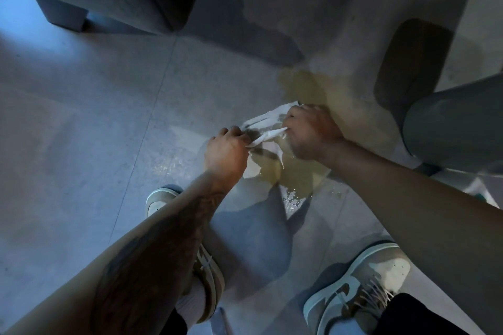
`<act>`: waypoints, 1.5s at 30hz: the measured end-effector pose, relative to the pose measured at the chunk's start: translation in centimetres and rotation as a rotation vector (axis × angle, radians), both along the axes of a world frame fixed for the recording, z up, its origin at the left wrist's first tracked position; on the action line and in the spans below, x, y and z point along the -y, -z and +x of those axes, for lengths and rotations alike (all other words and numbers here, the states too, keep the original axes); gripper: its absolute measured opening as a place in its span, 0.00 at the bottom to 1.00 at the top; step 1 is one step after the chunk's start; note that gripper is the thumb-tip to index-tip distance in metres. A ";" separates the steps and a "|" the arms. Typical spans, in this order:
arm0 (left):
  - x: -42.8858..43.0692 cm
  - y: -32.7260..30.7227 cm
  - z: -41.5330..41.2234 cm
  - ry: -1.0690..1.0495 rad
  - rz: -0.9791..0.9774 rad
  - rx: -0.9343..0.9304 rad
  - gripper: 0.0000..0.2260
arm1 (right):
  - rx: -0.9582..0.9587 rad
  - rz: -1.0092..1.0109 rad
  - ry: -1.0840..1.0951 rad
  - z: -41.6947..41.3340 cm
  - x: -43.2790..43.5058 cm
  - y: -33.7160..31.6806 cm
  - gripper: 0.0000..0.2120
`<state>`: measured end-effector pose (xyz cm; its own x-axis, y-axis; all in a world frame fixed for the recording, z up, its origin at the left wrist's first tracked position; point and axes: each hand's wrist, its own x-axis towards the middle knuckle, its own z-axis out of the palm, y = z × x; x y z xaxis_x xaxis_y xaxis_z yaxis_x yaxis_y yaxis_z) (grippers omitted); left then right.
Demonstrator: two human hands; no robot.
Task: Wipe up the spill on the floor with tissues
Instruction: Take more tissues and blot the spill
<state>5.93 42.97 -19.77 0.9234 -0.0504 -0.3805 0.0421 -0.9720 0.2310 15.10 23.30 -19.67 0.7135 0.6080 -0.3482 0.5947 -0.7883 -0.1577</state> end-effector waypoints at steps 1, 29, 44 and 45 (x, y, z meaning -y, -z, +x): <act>-0.1 0.0 0.1 -0.022 -0.028 0.015 0.20 | -0.019 -0.003 0.022 0.3 -0.1 -0.1 0.14; -1.7 -0.3 2.5 0.075 -0.047 -0.019 0.11 | 0.010 -0.091 -0.087 1.7 0.5 0.5 0.12; -2.5 -0.4 4.6 -0.060 -0.059 -0.088 0.10 | -0.069 -0.026 -0.006 2.1 0.7 -1.1 0.13; -2.3 -0.5 4.4 -0.062 -0.057 -0.087 0.11 | -0.043 -0.025 -0.004 1.7 0.9 -1.2 0.13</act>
<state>10.38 45.26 -19.25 0.8891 -0.0181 -0.4574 0.1239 -0.9524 0.2785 16.84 22.45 -18.48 0.6952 0.6012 -0.3941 0.5906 -0.7902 -0.1635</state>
